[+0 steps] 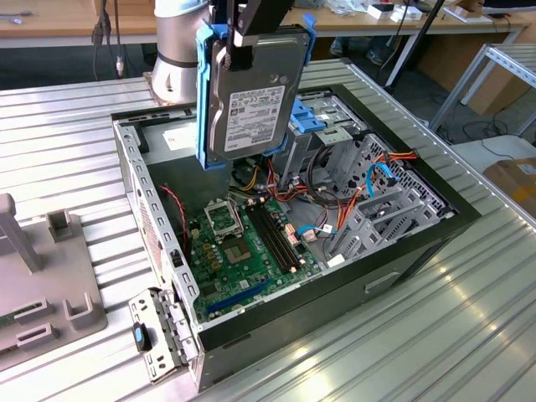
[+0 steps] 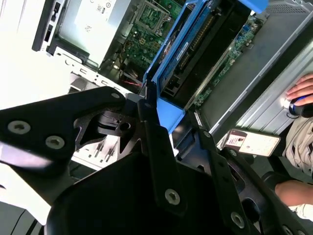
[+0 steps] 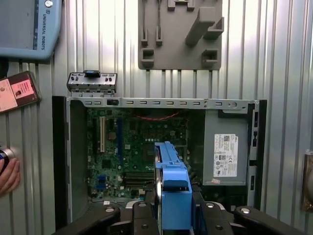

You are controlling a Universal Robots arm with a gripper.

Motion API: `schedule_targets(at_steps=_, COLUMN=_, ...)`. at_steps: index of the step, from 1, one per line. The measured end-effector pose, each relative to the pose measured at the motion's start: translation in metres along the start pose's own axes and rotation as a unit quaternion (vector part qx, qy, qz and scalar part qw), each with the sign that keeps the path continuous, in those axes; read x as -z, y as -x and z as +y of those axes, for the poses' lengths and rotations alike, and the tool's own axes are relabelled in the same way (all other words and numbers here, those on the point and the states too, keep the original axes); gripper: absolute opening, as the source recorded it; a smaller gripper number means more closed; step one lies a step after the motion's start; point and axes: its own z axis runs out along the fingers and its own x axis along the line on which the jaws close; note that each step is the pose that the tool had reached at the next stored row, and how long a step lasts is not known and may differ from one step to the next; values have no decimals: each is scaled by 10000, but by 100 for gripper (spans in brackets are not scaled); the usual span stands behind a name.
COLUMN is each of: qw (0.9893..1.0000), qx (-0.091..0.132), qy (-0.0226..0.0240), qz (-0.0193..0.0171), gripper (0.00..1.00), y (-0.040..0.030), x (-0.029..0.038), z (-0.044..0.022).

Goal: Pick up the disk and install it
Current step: 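Pick up the disk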

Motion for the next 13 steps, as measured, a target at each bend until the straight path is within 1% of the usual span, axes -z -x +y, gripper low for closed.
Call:
schedule_targets(at_steps=1, qw=10000, qx=0, qy=0, qz=0, gripper=37, y=-43, x=1, z=0)
schedule_targets(at_steps=7, qw=10000, qx=0, qy=0, qz=1, gripper=37, y=-169, x=1, z=1)
schedule_targets(at_steps=9, qw=10000, qx=0, qy=0, qz=0, gripper=37, y=-271, x=1, z=2)
schedule_targets(at_steps=10, qw=10000, qx=0, qy=0, qz=0, gripper=37, y=-339, x=0, z=2)
schedule_targets(at_steps=11, qw=10000, qx=-1, qy=0, qz=0, gripper=37, y=-370, x=-2, z=2)
schedule_targets(at_steps=13, qw=10000, qx=-6, qy=0, qz=0, gripper=37, y=-376, x=-4, z=3)
